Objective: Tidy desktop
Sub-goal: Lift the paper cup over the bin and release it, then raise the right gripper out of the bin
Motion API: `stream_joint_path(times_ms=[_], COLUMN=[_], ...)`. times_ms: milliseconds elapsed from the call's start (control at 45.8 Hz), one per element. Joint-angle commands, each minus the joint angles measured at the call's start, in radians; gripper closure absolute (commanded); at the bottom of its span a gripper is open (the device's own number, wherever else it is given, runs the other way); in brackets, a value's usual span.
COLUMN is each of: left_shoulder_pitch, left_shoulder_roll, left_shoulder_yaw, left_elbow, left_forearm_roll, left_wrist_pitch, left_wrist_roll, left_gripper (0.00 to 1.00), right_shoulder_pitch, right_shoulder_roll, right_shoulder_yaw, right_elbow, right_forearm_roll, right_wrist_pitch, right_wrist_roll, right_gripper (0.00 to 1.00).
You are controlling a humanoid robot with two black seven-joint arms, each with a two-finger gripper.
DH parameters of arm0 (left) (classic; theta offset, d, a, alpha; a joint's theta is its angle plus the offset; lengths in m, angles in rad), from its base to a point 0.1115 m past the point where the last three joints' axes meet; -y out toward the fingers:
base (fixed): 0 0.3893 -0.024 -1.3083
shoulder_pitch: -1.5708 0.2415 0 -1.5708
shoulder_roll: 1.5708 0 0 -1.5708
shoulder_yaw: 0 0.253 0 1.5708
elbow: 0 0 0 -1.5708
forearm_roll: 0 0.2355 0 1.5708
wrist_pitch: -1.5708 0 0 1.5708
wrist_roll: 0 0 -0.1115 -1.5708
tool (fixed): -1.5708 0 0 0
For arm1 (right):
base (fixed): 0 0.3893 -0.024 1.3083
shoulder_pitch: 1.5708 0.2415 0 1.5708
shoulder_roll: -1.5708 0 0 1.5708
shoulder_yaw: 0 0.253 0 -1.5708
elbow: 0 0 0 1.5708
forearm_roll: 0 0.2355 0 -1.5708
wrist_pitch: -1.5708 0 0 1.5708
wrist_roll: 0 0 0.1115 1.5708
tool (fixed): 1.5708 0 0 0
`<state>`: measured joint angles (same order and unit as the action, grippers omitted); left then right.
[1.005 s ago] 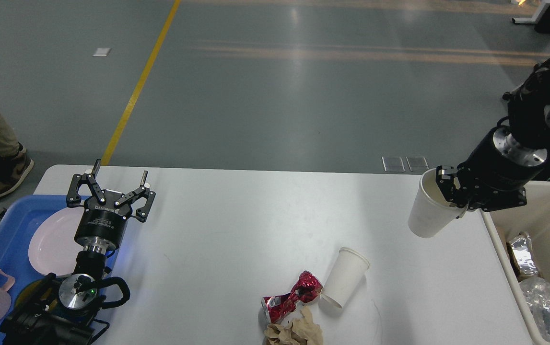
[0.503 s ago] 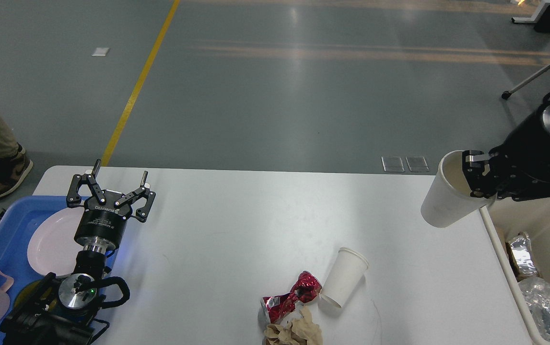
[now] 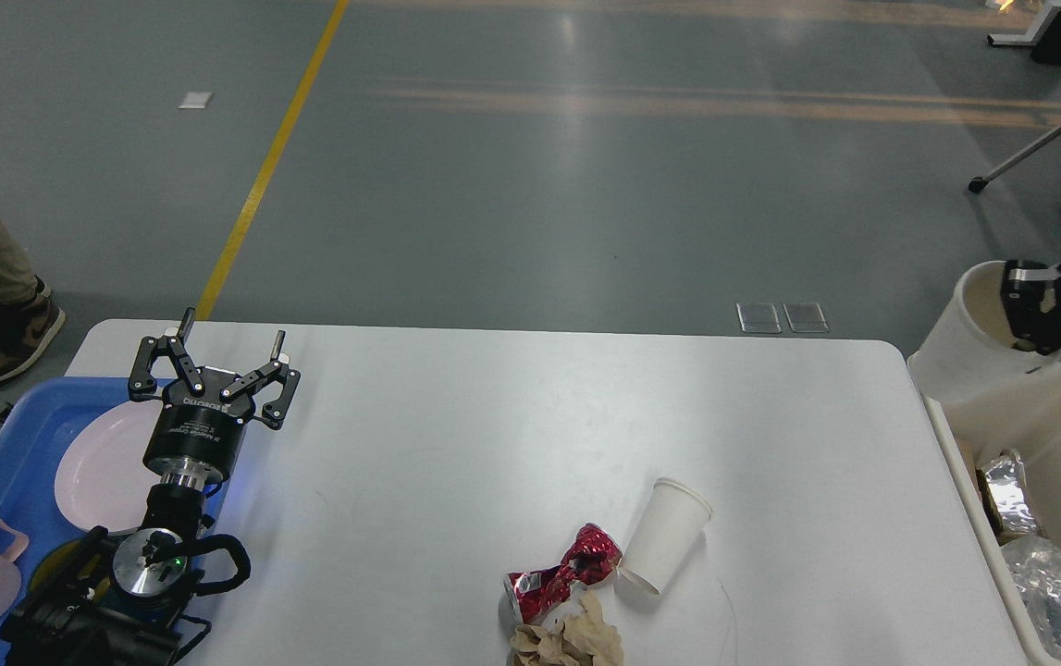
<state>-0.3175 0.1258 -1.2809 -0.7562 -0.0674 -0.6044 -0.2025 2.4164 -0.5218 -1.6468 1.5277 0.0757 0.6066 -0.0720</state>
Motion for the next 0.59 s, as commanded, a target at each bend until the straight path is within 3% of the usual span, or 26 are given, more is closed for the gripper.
stream_joint_path(times_ms=[0, 175, 328, 568], left_shoulder_pitch=[0.002, 0.002, 0.001, 0.002], left_shoulder_roll=[0.0, 0.0, -0.002, 0.0], left_shoulder_yaw=[0.0, 0.0, 0.0, 0.0], left_elbow=[0.0, 0.0, 0.0, 0.0], left_forearm_roll=[0.0, 0.0, 0.0, 0.0], left_wrist_pitch=[0.0, 0.0, 0.0, 0.0], left_wrist_roll=[0.0, 0.0, 0.0, 0.0], left_gripper=[0.04, 0.04, 0.04, 0.04], right_shoulder_pitch=[-0.149, -0.431, -0.761, -1.342], right_shoulder_roll=[-0.15, -0.277, -0.345, -0.265], right_shoulder_yaw=[-0.01, 0.059, 0.281, 0.675], right_elbow=[-0.148, -0.395, -0.593, -0.935], right_forearm_roll=[-0.045, -0.062, -0.054, -0.048], right_wrist_pitch=[-0.018, -0.034, -0.11, -0.225], right_wrist_roll=[-0.009, -0.008, -0.009, -0.009], right_gripper=[1.0, 1.0, 1.0, 1.0])
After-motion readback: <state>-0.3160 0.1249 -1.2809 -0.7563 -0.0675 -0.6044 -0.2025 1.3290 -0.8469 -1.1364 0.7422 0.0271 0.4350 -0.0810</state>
